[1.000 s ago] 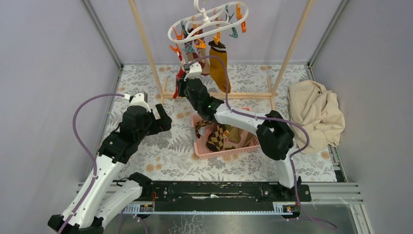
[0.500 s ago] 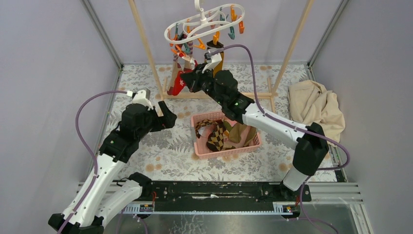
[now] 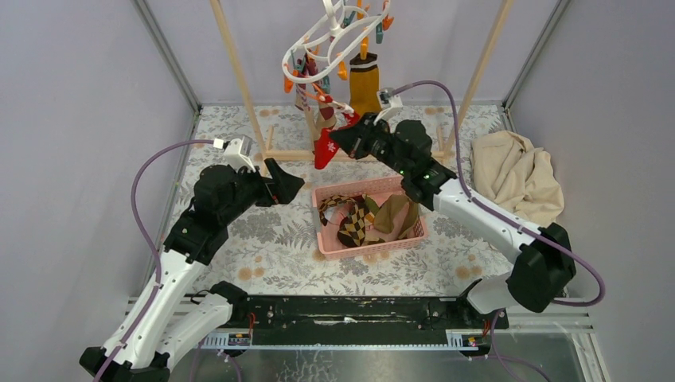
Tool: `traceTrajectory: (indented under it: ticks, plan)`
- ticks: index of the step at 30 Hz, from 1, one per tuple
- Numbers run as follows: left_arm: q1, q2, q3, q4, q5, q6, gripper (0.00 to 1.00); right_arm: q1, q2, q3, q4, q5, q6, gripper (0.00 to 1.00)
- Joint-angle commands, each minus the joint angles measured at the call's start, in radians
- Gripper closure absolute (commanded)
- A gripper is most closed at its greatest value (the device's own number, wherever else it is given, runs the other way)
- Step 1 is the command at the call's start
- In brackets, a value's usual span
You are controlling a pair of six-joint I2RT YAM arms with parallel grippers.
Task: Remove the socks clipped to the hanger
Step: Remove the sock from the hanger.
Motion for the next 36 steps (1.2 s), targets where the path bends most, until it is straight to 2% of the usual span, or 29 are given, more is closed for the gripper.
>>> traceTrajectory:
  ticks: [1,12,21,36]
  plan:
    - [0.005,0.001,0.007,0.07,0.047,-0.014,0.01,-0.072,-0.069,-0.016,0.066,-0.08,0.059,1.0]
    - [0.005,-0.013,0.024,0.039,0.039,-0.007,0.01,-0.303,-0.037,0.007,0.126,-0.24,0.195,1.0]
    - [0.005,-0.002,0.007,0.072,0.061,-0.026,0.01,-0.31,-0.034,0.005,0.151,-0.356,0.269,1.0]
    - [0.005,0.038,-0.066,0.245,0.146,-0.086,0.01,-0.29,-0.07,-0.137,0.304,-0.566,0.536,1.0]
